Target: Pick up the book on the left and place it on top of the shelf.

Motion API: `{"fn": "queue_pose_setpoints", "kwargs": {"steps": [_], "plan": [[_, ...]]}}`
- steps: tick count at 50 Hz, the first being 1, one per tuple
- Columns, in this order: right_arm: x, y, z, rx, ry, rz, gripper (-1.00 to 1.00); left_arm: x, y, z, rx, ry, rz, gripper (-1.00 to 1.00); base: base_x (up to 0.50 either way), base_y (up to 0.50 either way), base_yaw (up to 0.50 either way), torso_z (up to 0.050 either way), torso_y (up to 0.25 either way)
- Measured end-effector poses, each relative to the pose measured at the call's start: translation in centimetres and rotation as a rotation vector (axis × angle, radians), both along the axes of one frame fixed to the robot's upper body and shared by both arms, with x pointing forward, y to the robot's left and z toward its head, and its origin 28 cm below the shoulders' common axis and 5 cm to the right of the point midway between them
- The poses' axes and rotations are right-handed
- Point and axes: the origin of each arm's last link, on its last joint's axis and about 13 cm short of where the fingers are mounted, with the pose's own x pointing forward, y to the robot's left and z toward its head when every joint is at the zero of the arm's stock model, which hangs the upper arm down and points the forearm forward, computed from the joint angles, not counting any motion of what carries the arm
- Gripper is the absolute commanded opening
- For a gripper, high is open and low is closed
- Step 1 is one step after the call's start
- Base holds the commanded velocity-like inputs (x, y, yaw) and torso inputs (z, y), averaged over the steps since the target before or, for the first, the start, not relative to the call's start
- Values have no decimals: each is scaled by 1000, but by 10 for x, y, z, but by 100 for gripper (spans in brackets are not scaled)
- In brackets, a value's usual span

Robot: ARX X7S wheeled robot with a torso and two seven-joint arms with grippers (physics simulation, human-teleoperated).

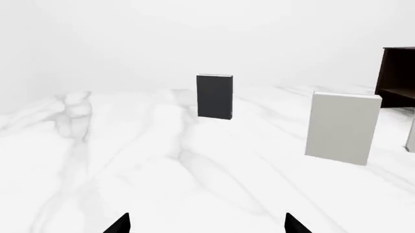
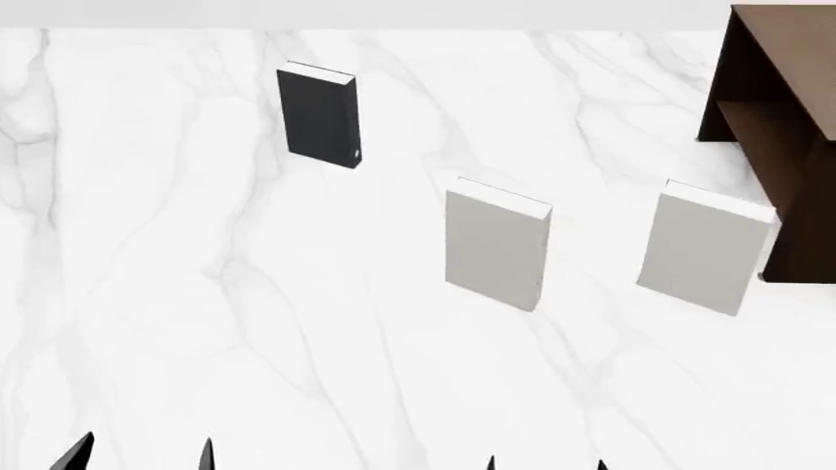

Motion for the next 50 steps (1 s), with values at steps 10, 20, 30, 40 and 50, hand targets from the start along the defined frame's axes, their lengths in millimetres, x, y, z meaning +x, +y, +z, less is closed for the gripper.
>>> {"fn": "queue_pose_setpoints", "kwargs": {"steps": [10, 20, 30, 40, 50], "plan": [[27, -5, 75, 15, -6, 8, 100, 25, 8, 69, -10, 8, 19, 100, 0, 0, 0, 0, 0], [68, -9, 176, 18, -64, 37, 100, 58, 19, 165, 9, -47, -2, 100, 0, 0, 0, 0, 0], [88, -12, 245, 10, -111, 43, 100, 73, 28, 225, 35, -99, -4, 100, 160, 0, 0, 0, 0], [95, -12, 268, 2, -109, 41, 100, 77, 32, 245, 44, -116, -3, 100, 500, 0, 0, 0, 0], [98, -11, 275, -6, -94, 49, 100, 78, 35, 251, 45, -126, 0, 100, 500, 0, 0, 0, 0]]}}
